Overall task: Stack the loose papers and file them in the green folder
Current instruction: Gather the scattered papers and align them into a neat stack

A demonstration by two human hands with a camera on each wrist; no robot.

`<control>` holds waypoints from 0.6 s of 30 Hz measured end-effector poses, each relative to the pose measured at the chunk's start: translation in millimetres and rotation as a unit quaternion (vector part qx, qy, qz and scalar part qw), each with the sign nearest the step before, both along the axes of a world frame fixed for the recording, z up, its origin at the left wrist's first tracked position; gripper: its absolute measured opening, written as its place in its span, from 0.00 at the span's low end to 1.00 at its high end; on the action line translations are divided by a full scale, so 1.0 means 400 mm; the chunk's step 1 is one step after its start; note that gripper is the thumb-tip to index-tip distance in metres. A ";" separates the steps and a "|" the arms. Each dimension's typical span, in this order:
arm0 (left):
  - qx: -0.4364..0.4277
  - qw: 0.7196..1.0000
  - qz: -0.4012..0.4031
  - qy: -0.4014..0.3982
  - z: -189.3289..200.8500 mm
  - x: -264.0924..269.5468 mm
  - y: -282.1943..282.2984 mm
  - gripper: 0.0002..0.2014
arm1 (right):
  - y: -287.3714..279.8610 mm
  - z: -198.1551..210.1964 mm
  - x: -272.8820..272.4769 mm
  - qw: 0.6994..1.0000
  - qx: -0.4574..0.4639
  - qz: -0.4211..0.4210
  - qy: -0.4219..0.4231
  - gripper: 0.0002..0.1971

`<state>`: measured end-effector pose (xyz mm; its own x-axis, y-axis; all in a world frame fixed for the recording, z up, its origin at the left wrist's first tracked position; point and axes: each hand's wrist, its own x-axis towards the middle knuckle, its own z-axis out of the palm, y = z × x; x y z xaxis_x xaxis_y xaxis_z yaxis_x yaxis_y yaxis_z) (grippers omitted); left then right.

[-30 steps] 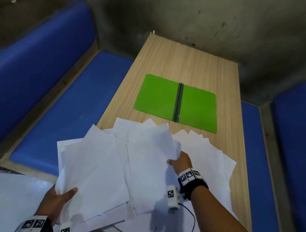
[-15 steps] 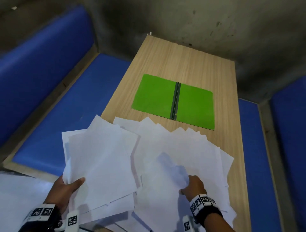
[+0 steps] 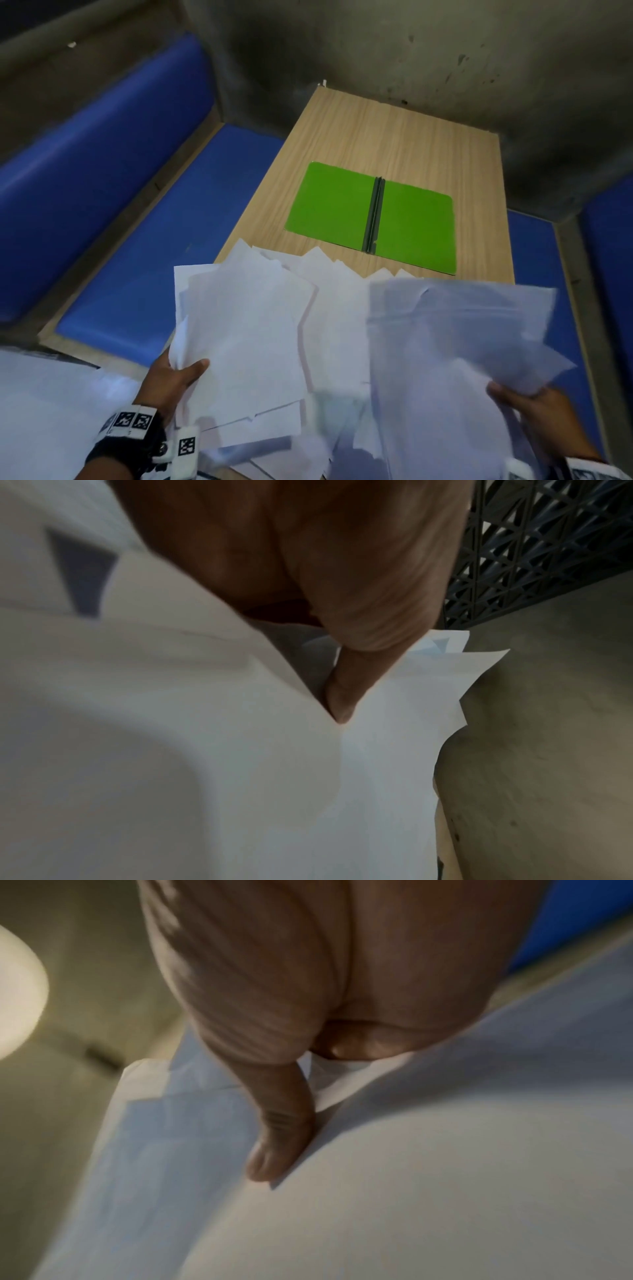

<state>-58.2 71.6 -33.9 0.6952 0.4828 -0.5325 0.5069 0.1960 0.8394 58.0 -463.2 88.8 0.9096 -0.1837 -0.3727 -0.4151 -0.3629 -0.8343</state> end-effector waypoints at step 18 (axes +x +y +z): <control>-0.155 0.978 -0.139 0.025 0.052 0.008 -0.247 0.30 | 0.338 -0.136 0.042 0.980 0.099 -0.168 -0.030 0.23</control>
